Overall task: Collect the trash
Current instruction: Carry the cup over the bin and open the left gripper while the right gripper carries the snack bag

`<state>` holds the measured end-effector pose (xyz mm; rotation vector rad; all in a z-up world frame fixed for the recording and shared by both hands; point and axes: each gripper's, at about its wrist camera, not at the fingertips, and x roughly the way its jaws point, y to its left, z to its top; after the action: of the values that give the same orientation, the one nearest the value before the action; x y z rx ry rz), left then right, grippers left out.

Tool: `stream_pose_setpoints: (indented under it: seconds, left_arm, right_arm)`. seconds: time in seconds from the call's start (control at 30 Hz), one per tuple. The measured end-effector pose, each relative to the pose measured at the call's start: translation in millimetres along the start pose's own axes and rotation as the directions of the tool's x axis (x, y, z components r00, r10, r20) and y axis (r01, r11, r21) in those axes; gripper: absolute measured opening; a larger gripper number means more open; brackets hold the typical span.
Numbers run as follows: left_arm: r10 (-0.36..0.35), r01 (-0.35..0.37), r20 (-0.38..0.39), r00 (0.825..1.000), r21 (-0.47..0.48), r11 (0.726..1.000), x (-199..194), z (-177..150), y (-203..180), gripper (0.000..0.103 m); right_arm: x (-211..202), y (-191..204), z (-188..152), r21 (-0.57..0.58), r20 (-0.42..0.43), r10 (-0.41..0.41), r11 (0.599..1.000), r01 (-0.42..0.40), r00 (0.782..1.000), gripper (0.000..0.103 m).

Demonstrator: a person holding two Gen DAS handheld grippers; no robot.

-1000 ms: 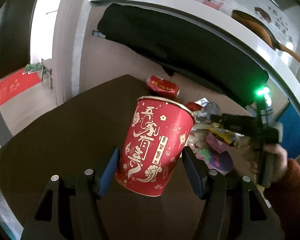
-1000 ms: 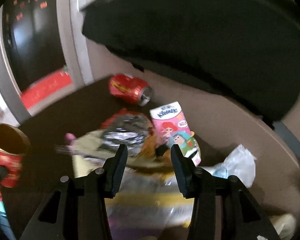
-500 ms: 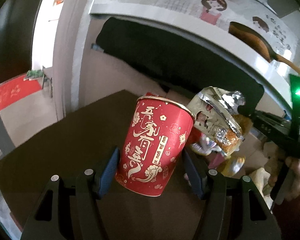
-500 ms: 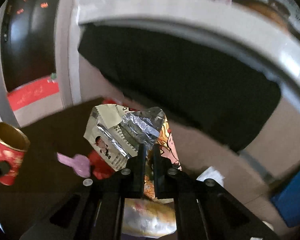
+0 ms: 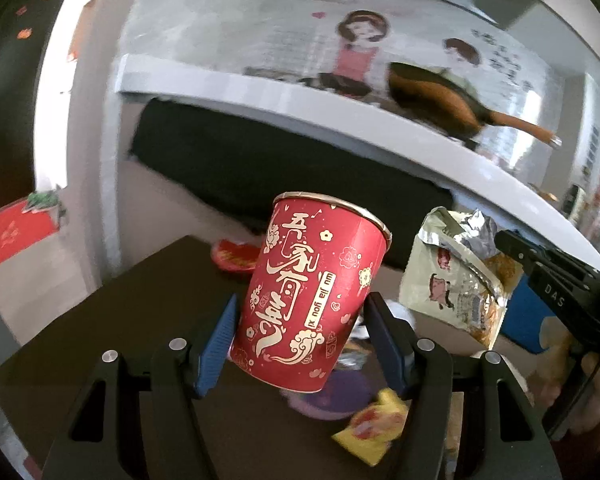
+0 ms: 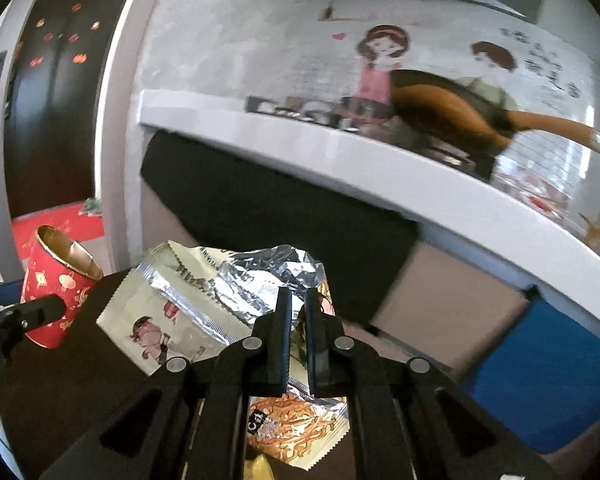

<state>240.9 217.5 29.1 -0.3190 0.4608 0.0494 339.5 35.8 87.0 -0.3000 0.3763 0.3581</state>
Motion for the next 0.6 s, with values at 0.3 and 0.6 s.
stream_pose_setpoints:
  seconds: [0.3,0.6]
  left_arm:
    - [-0.145,0.146,-0.019,0.989,0.075,0.986,16,2,-104,0.064]
    - [-0.307,0.317,-0.09,0.948,0.147,0.937,38,-30,-220,0.064]
  right_arm:
    - [-61,-91,-25,0.098,0.037,-0.134,0.987,0.13,0.99,0.005]
    - [-111,-185,-76,0.219,-0.02,-0.274,0.937,0.271,0.962,0.005]
